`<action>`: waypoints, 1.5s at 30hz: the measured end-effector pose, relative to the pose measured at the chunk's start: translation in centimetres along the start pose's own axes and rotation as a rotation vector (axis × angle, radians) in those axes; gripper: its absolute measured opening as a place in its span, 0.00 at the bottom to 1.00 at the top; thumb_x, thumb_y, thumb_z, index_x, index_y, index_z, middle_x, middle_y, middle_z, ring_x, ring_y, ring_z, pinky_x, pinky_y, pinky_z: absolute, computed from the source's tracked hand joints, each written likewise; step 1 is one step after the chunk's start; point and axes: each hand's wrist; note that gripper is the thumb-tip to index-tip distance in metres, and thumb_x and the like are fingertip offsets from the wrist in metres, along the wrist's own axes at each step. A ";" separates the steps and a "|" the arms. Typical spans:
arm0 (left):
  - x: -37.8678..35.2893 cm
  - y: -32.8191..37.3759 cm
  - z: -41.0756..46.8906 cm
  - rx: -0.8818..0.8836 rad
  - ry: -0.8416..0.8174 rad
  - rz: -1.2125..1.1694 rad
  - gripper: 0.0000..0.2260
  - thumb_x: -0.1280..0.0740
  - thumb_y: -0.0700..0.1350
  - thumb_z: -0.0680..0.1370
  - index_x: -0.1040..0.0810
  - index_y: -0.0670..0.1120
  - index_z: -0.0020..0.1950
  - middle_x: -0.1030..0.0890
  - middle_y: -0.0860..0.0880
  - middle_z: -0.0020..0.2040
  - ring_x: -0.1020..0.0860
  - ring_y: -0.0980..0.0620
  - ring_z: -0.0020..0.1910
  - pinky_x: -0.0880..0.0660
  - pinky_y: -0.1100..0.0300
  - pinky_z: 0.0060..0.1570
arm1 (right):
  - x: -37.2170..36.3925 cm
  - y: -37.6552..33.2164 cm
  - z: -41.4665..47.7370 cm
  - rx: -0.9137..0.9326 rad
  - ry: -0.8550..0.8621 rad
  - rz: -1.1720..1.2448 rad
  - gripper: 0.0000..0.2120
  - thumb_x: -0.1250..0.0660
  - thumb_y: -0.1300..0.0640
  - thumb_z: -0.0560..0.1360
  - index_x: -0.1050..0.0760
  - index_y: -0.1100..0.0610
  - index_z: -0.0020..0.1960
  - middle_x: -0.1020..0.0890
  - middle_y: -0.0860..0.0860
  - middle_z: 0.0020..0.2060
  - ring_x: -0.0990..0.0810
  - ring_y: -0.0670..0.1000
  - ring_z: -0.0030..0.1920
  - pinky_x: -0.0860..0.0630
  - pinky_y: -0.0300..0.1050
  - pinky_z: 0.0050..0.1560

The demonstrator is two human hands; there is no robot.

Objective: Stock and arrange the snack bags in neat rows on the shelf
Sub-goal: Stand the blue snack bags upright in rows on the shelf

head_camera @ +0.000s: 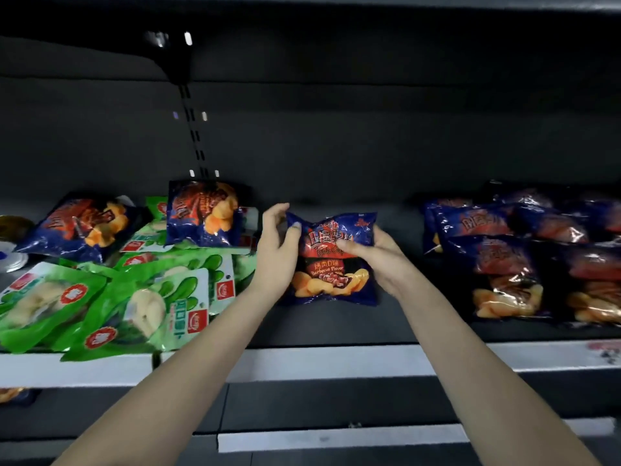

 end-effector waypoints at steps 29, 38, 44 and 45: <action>-10.3 -2.4 1.5 -0.079 -0.047 0.473 0.23 0.40 0.37 0.76 0.37 0.46 0.71 0.28 0.47 0.67 0.27 0.53 0.60 0.36 0.57 0.64 | 5.3 1.9 2.4 0.374 0.524 -1.002 0.37 0.30 0.52 0.73 0.45 0.45 0.76 0.51 0.52 0.77 0.40 0.62 0.69 0.32 0.58 0.63; -9.6 -4.9 2.1 0.054 -0.342 1.067 0.20 0.47 0.52 0.81 0.35 0.50 0.72 0.35 0.49 0.73 0.41 0.43 0.73 0.49 0.45 0.73 | 5.9 2.7 5.0 0.417 0.494 -1.053 0.34 0.30 0.55 0.74 0.42 0.47 0.75 0.47 0.55 0.76 0.41 0.60 0.71 0.33 0.59 0.65; -9.7 -5.2 2.1 0.069 -0.367 1.073 0.19 0.49 0.50 0.82 0.36 0.52 0.73 0.38 0.49 0.75 0.44 0.44 0.75 0.50 0.49 0.74 | 5.5 3.7 5.6 0.478 0.659 -1.005 0.31 0.30 0.62 0.73 0.36 0.50 0.73 0.38 0.57 0.73 0.35 0.61 0.68 0.30 0.61 0.60; -9.6 -5.2 2.1 0.076 -0.370 1.065 0.19 0.49 0.50 0.82 0.36 0.52 0.73 0.39 0.49 0.75 0.45 0.44 0.75 0.50 0.49 0.74 | 5.6 3.9 5.7 0.491 0.681 -0.996 0.31 0.30 0.62 0.72 0.35 0.50 0.72 0.37 0.57 0.72 0.34 0.62 0.67 0.30 0.61 0.60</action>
Point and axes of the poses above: each hand's wrist, its own z-axis towards the middle knuckle, its own x-axis out of the back of the hand, y = z × x
